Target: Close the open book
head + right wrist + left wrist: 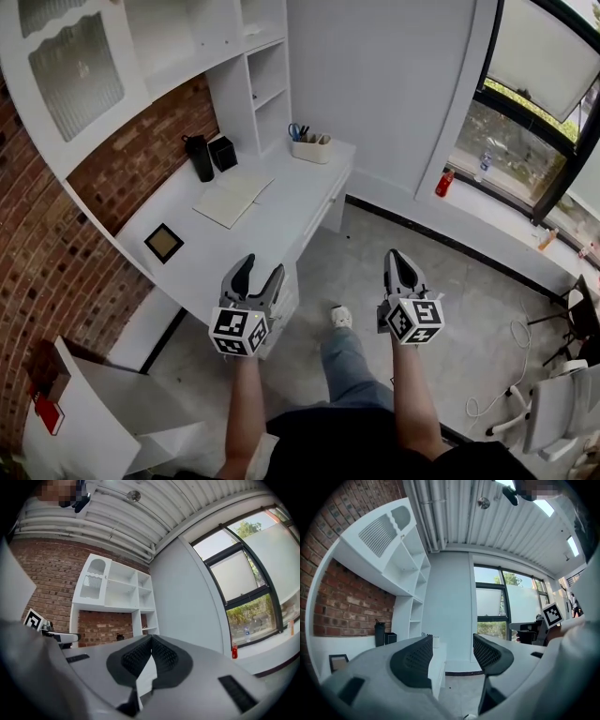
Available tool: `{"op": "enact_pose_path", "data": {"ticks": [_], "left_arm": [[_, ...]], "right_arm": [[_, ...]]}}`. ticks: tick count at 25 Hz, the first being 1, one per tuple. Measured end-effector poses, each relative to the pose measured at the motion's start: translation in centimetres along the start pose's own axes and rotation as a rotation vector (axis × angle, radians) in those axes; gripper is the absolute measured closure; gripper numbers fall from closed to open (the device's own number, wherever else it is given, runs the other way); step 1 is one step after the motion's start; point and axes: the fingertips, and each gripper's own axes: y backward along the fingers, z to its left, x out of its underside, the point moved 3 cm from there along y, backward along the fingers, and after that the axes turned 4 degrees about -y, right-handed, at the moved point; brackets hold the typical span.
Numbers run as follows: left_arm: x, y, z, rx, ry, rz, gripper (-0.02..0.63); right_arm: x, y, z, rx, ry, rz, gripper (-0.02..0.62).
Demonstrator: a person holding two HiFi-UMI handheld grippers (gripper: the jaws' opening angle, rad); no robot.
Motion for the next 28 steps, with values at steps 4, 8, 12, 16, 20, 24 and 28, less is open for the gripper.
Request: {"op": "enact_pose_path", "data": {"ticks": [4, 8, 12, 16, 20, 24, 28], "left_arm": [[1.9, -5.5, 3.0, -0.059, 0.002, 0.019, 0.365], [4.3, -12.7, 7.1, -0.156, 0.019, 0.052, 0.365], [5.3, -18.5, 10.9, -0.286, 0.041, 0.09, 0.365], [5.4, -22.4, 14.7, -0.433, 0.069, 0.107, 0.365], [5.6, -24.8, 18.2, -0.538, 0.079, 0.113, 0.365], [6.1, -26.0, 20.3, -0.603, 0.072, 0.137, 0.365], [7.1, -26.5, 21.4, -0.625, 0.087, 0.157, 0.365]], "right_arm": [[2.4, -7.3, -3.1, -0.049, -0.01, 0.032, 0.597], [4.7, -17.7, -6.4, -0.126, -0.022, 0.087, 0.597], [5.6, -28.8, -7.3, -0.281, -0.013, 0.17, 0.597], [6.3, -38.9, -6.2, -0.433, -0.024, 0.239, 0.597], [7.3, -45.7, -4.0, -0.56, -0.011, 0.282, 0.597], [8.5, -49.8, -2.4, -0.639, -0.017, 0.313, 0.597], [9.8, -51.6, -0.9, -0.689, -0.018, 0.35, 0.597]]}}
